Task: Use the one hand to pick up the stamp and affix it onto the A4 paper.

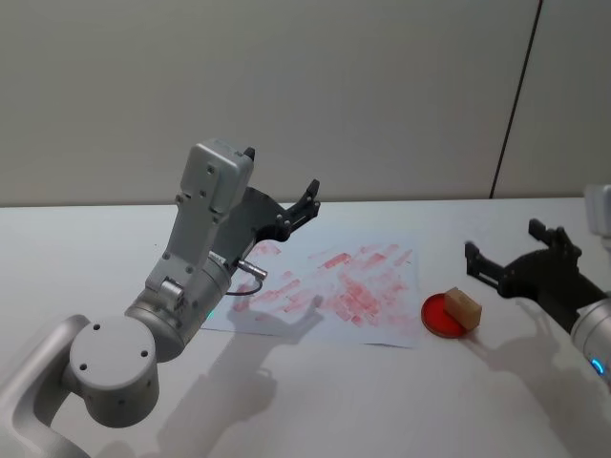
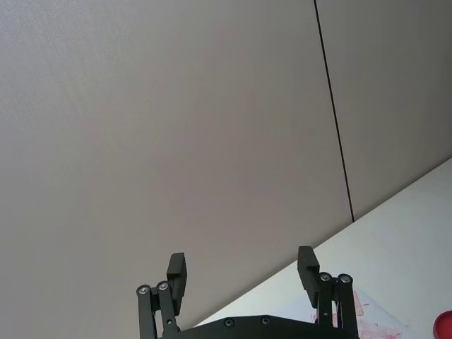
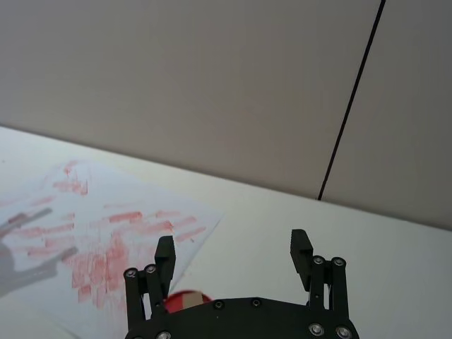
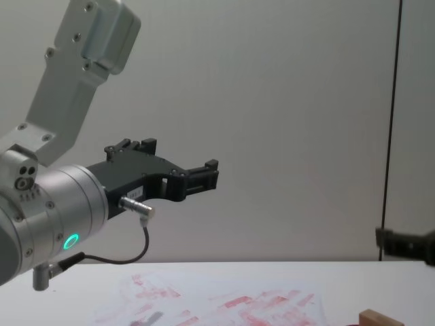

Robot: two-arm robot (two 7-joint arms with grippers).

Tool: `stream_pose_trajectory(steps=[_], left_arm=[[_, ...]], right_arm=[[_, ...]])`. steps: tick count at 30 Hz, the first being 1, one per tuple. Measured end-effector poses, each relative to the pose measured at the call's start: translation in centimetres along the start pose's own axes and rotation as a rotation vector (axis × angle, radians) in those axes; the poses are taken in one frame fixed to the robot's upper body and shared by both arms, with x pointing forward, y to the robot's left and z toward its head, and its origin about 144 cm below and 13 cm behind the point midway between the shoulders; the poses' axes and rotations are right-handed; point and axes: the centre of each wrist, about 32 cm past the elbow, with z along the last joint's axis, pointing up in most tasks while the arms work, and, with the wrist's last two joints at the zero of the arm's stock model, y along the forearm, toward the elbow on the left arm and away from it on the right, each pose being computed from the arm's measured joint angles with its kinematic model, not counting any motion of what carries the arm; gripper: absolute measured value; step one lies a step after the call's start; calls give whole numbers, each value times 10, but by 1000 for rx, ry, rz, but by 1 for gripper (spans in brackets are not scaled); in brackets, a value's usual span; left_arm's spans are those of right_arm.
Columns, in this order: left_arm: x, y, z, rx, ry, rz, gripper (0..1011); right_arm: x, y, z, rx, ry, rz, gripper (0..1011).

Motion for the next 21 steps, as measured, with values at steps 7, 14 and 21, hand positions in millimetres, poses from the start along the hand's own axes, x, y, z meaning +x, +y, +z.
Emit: stream_pose_trajectory(steps=[7,14,21], left_arm=[[0,0,0,0,0,0,1002],[0,0,0,0,0,0,1001],[0,0,0,0,0,0,1001]], right_arm=[[1,1,-6,-98,-13,16,1004],[1,8,-12,-169,-29,29,1003],[-1,17,-15,-203,-40,40,1003]])
